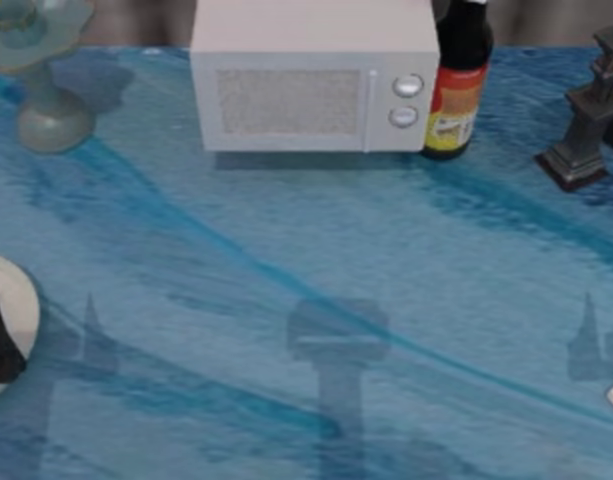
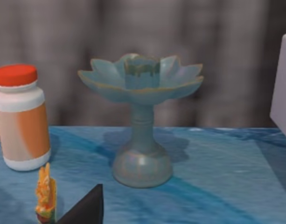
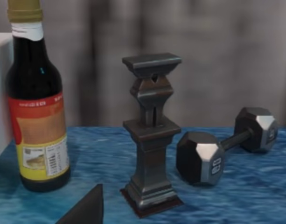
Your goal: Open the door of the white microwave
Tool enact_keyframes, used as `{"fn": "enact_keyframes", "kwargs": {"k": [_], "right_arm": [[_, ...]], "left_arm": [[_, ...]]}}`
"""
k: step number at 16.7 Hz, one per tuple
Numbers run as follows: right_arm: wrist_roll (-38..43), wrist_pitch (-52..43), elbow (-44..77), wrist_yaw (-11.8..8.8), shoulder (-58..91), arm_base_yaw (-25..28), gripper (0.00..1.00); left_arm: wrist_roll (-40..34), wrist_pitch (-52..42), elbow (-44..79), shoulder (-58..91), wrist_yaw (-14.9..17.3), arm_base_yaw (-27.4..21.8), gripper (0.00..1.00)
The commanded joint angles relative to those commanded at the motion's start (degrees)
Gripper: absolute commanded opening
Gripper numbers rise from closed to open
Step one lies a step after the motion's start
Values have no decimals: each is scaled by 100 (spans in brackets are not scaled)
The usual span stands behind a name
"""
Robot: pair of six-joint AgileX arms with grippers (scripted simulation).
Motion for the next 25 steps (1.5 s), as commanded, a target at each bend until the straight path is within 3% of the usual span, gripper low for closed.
{"fn": "enact_keyframes", "kwargs": {"k": [4,8,20,25], "right_arm": [[0,0,0,0,0,0,100],[0,0,0,0,0,0,100],[0,0,0,0,0,0,100],[0,0,0,0,0,0,100]], "left_arm": [[-56,-3,172,176,-85,-105,100],[-355,-50,1121,1262,-574,-664,100],[-1880,-379,6049,8094,-3142,-3535,100],[-2418,-485,7743,10518,-4009,-4524,100]]}}
